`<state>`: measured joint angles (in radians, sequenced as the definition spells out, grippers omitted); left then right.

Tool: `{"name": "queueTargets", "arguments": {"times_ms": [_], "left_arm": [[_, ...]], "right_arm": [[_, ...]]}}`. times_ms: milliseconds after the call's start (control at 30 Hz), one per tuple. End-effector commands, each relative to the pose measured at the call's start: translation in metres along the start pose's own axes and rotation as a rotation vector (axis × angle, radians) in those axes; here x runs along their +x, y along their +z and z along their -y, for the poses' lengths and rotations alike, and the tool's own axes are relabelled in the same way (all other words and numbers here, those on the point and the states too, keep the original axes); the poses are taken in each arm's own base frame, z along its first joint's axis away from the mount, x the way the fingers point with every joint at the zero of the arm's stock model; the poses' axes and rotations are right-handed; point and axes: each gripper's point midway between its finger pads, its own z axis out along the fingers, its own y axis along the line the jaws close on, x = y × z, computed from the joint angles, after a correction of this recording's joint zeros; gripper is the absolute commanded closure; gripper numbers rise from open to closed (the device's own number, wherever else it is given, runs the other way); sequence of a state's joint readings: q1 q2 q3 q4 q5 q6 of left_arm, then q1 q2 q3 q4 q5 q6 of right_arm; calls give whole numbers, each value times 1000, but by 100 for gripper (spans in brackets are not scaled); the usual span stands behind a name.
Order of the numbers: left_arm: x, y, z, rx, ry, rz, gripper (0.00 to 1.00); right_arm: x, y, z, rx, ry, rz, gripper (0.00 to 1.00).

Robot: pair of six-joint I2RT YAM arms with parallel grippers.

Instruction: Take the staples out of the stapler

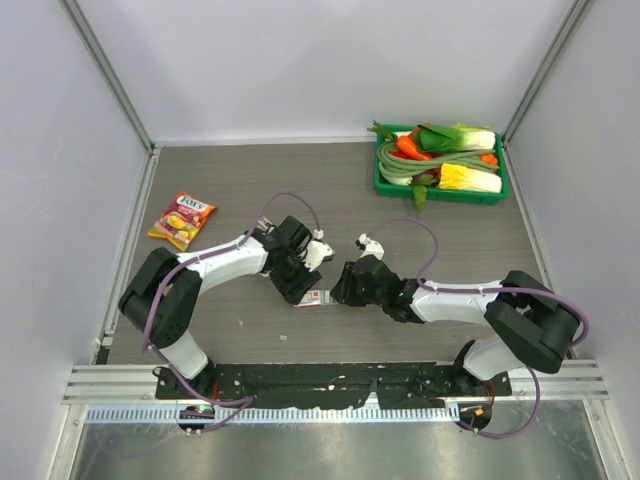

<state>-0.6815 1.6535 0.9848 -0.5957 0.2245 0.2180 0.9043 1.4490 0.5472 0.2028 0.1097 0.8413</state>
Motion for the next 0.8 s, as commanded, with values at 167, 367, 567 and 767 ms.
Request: {"name": "queueTargets", "arguments": {"times_ms": [167,367,567,767], "left_arm": [[-5,1,0,1,15,22,44],[-4,1,1,4,12,21,44],[-4,0,1,2,13,22,44],[-4,0,1,3,11,21,44]], "right_arm": [[-17,-2,-21,-59,-9,55,68],[-17,-4,-22,-65,-8,61,68],[-18,-5,-23,-69,-13,67,68],[-18,-5,-24,-73,-13,67,68]]}}
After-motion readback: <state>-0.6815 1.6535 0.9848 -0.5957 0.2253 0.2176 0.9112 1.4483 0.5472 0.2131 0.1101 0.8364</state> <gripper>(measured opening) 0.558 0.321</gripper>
